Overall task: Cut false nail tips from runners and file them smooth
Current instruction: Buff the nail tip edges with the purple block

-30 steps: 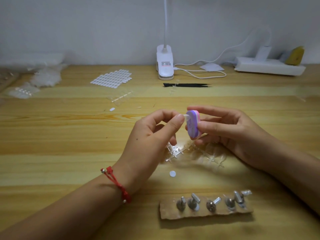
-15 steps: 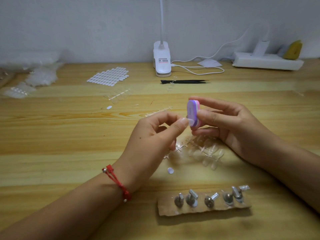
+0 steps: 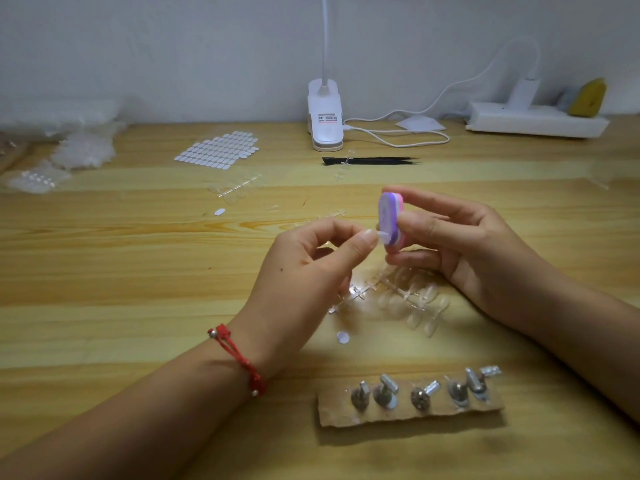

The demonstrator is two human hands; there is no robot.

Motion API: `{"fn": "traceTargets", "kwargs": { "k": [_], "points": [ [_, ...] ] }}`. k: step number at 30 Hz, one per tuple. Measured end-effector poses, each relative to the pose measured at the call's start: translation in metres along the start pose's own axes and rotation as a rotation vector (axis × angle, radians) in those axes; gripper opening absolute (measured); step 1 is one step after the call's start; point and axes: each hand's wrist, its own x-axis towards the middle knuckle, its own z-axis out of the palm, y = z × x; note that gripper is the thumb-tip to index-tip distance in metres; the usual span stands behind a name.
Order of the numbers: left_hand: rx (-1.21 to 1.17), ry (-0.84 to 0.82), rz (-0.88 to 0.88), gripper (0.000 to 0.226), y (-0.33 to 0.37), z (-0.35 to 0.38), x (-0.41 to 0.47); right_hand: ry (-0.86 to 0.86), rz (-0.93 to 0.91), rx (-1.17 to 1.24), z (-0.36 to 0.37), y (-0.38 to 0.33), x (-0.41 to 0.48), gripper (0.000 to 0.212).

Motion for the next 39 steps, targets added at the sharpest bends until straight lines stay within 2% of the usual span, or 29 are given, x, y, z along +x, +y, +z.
{"fn": "traceTargets", "kwargs": {
  "k": [4,8,11,15,20,24,27,31,35,39],
  "points": [
    [-0.006,0.021,0.010,0.012,-0.0004,-0.0014,0.0017,-0.074,0.023,-0.084,0.0025,-0.0009,-0.0013,0.038],
    [-0.005,0.025,0.014,0.011,0.0008,-0.0002,-0.0005,0.003,0.025,0.027,-0.0004,-0.0021,0.0006,0.034],
    [-0.040,0.100,0.018,0.011,0.0003,-0.0027,0.0018,-0.086,0.057,-0.034,0.0001,-0.0030,-0.0012,0.038],
    [0.015,0.012,0.040,0.013,0.0020,0.0019,-0.0011,-0.040,0.030,-0.023,-0.0001,-0.0014,0.0004,0.037],
    [-0.001,0.064,0.035,0.012,0.0009,-0.0014,0.0012,-0.101,0.029,-0.065,0.0009,-0.0009,-0.0009,0.040],
    [0.049,-0.009,0.055,0.012,0.0027,0.0025,-0.0024,-0.027,0.026,0.003,-0.0018,-0.0006,0.0008,0.038],
    [0.007,0.074,0.035,0.012,0.0008,-0.0005,0.0006,-0.111,0.049,-0.072,-0.0014,-0.0016,-0.0005,0.038],
    [0.064,-0.004,0.048,0.013,0.0024,0.0020,-0.0015,-0.048,0.030,-0.028,-0.0009,-0.0011,0.0006,0.036],
    [0.019,0.072,0.040,0.013,0.0014,-0.0005,0.0000,-0.099,0.048,-0.088,-0.0001,-0.0019,-0.0003,0.030],
    [0.064,-0.012,0.051,0.016,0.0030,0.0022,-0.0023,-0.050,0.035,-0.073,0.0008,-0.0005,0.0000,0.030]
  ]
}}
